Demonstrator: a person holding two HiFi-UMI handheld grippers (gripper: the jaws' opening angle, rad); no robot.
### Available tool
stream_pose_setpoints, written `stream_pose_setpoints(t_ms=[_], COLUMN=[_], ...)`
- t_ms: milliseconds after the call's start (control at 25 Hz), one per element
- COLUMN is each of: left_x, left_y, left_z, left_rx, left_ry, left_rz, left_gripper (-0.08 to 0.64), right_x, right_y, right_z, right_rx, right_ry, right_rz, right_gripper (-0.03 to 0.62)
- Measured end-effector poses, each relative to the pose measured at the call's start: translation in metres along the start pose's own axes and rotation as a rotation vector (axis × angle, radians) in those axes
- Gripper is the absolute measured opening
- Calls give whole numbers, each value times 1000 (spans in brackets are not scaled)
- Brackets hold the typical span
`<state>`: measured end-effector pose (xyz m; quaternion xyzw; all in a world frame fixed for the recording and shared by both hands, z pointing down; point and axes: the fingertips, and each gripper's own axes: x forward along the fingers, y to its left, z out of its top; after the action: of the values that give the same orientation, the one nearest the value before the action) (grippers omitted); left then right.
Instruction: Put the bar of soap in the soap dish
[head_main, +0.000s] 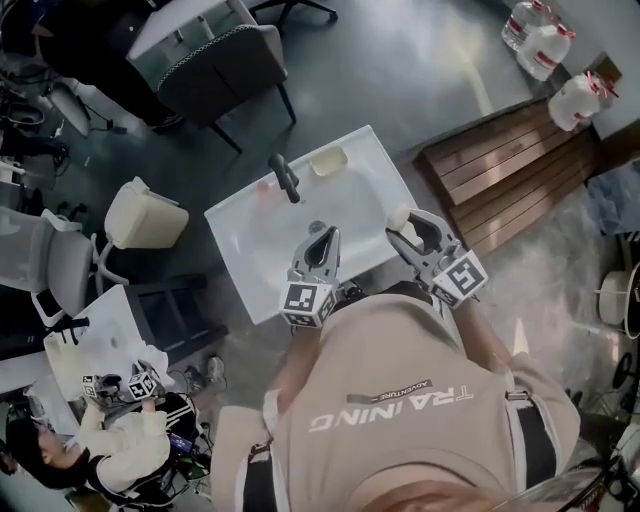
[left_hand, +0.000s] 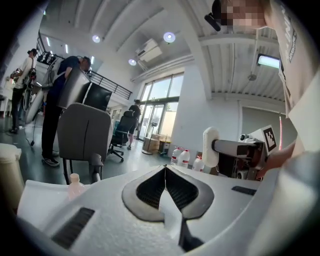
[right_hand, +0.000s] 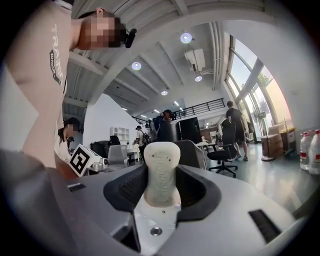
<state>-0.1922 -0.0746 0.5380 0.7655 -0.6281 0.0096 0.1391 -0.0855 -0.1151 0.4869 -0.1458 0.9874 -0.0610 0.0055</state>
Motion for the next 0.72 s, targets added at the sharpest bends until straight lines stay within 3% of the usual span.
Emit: stream_pose_setpoints(t_ms=[320, 560, 720], left_x=[10, 9, 20], left_y=[21, 45, 57], left_z=[1, 1, 15], left_rx=[-53, -60, -39], left_ry=[-7, 30, 36], left_rz=[46, 172, 249], left_gripper=[11, 11, 11], right_x=[20, 44, 59], right_y=[-15, -39, -59], right_z=[-2, -11, -15], right_rx=[13, 9, -57], right_ry=[64, 98, 122], right_rz=[42, 116, 196], right_gripper=[166, 166, 166])
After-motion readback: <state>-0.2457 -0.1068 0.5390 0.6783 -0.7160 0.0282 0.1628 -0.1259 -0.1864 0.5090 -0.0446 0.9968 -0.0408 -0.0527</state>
